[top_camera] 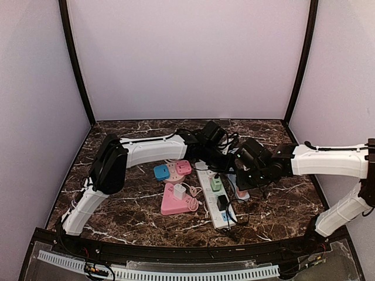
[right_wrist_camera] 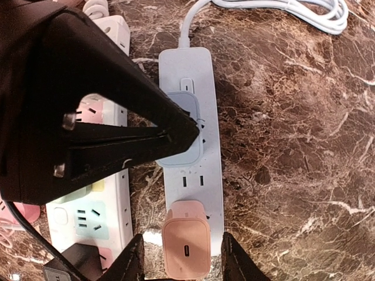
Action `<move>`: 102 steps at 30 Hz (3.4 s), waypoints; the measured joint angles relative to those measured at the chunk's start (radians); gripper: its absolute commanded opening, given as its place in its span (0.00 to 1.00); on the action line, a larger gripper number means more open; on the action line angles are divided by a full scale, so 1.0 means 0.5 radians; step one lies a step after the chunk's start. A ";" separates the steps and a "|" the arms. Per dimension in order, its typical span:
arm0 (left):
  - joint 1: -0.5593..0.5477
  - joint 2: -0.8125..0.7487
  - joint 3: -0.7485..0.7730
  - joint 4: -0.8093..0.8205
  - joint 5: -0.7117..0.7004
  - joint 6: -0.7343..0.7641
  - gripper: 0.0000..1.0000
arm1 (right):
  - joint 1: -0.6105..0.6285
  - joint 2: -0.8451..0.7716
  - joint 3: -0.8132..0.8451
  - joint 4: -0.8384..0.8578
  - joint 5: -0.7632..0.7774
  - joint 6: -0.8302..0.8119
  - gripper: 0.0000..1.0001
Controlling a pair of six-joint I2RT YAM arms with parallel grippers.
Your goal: Pull the plug off the socket
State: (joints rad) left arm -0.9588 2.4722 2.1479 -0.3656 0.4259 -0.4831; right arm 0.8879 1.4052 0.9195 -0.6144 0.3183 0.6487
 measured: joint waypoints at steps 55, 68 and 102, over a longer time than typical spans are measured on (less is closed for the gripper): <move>-0.008 -0.027 -0.037 0.007 -0.092 0.034 0.00 | -0.031 -0.009 -0.119 0.058 -0.103 -0.236 0.00; -0.014 -0.027 -0.050 0.002 -0.096 0.040 0.00 | -0.098 0.014 -0.131 0.063 -0.167 -0.266 0.00; -0.026 0.031 0.134 -0.196 -0.108 0.053 0.01 | -1.017 -0.197 -0.380 0.611 -0.556 -0.103 0.07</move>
State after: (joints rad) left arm -0.9718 2.4874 2.2147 -0.4637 0.3717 -0.4568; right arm 0.3794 1.3067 0.7296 -0.3088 0.0402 0.5972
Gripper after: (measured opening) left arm 0.009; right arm 0.258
